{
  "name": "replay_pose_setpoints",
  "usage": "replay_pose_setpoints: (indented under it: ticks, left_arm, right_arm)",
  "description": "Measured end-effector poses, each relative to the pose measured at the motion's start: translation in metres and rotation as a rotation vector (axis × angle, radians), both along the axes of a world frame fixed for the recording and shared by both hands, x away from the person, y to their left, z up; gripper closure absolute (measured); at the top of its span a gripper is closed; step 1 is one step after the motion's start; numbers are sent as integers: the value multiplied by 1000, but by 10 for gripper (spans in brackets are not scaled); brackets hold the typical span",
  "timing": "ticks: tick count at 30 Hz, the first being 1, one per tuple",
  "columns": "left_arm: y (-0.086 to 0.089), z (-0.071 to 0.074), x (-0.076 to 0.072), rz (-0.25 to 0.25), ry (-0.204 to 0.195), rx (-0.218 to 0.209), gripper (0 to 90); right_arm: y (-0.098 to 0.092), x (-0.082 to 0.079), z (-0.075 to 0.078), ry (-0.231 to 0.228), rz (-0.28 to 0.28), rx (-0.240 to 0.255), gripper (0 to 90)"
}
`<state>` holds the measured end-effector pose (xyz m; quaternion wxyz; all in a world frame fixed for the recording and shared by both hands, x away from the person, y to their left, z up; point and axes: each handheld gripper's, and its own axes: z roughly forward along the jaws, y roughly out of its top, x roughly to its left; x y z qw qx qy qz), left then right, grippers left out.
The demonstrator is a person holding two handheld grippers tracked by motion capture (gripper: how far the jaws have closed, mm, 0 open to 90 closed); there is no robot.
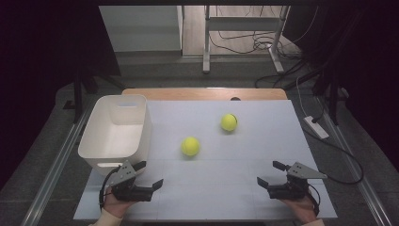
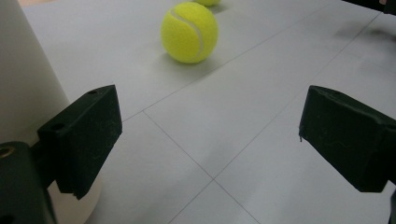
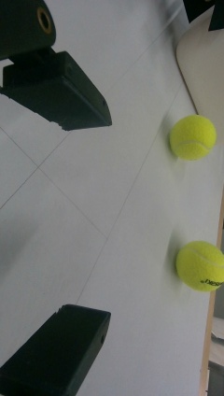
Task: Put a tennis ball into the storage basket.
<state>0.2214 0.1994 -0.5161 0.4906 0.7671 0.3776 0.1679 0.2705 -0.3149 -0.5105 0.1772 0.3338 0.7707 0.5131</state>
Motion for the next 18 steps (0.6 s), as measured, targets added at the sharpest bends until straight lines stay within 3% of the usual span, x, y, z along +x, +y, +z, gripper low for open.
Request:
replay_pose_setpoints:
  ticks: [18]
  left_arm:
    - [1, 1, -2, 13, 2, 8, 67]
  right_arm:
    - [3, 0, 0, 3, -3, 2, 70]
